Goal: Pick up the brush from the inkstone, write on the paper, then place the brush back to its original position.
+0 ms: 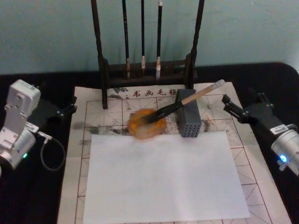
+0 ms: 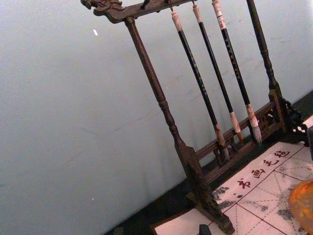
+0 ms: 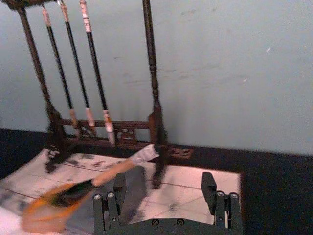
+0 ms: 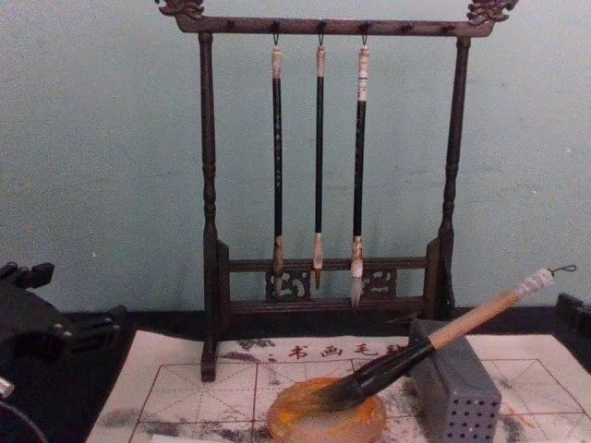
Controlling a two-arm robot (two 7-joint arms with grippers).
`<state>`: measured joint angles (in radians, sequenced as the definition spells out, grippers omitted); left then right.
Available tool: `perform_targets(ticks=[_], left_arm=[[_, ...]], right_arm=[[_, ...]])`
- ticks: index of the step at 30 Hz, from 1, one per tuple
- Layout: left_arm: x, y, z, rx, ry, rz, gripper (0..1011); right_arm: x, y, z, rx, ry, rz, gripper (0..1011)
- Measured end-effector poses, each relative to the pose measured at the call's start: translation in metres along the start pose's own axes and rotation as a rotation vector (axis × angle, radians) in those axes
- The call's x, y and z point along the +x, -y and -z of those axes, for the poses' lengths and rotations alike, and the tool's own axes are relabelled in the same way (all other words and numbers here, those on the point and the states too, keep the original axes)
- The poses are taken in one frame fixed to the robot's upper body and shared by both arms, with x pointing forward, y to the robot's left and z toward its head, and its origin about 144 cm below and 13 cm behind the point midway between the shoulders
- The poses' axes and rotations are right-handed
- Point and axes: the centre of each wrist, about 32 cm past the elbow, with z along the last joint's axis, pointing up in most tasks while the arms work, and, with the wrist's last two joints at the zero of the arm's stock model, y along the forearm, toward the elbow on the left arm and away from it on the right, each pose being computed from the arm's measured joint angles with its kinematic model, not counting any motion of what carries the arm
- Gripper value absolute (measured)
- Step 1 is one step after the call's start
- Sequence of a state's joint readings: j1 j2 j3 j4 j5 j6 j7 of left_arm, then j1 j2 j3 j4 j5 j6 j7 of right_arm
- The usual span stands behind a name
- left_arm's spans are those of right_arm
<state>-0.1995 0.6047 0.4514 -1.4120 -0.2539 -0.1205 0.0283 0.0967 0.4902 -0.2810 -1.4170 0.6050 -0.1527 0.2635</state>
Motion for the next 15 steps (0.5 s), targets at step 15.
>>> perform_targets(ticks=[15], left_arm=[[0.0, 0.0, 0.0, 0.0, 0.0, 0.0, 1001]], right_arm=[[0.003, -0.016, 0.013, 0.012, -0.395, -0.107, 1002]])
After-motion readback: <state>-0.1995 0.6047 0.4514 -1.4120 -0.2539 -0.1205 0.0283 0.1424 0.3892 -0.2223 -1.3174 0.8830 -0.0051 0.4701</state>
